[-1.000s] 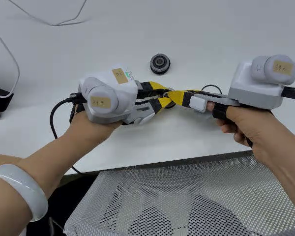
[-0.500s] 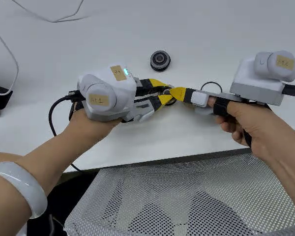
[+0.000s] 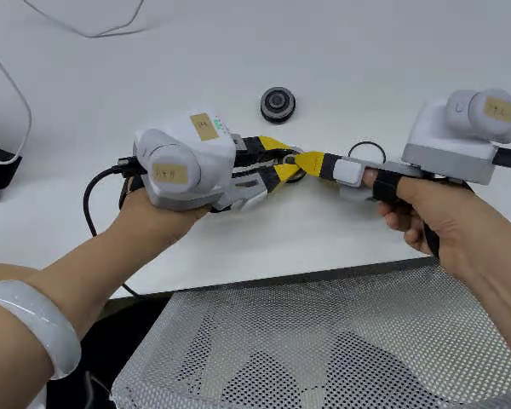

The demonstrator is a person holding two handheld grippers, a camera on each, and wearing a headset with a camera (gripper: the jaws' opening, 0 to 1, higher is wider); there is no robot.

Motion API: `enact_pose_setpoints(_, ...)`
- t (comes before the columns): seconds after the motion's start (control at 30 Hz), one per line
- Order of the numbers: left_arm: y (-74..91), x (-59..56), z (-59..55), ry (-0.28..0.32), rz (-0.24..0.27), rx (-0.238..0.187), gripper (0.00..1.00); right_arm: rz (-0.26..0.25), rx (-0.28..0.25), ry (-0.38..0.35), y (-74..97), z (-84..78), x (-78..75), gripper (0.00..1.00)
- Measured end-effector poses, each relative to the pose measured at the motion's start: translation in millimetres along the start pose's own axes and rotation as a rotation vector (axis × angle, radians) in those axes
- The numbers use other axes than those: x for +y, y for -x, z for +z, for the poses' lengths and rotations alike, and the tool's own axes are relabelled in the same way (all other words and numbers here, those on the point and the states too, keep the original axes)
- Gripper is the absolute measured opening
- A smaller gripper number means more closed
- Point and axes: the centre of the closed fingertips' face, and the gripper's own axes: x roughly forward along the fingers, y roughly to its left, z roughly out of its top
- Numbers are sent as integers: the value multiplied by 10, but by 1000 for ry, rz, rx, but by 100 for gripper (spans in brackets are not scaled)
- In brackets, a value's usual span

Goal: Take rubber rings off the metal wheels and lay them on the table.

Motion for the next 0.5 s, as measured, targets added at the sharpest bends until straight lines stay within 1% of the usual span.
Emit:
enact_pose_setpoints(0.1,-2,6,-6,2,0,-4,12,19,2,-32,-22,-1,36,21)
enact_pose_setpoints(0.2,-5,11,-11,2,0,-4,12,18,-3,-64,-43,-8,7,21)
enact_pose_setpoints(0.27,-6,13,-13,2,1,-4,12,16,-5,-73,-39,-5,0,20)
enact_pose_setpoints(0.37,-7,13,-16,3,1,-6,12,9,1,-67,-18,-14,-4,22)
enact_pose_setpoints(0.5,-9,15,-19,4,0,-7,12,15,-4,-99,-18,-23,9,21)
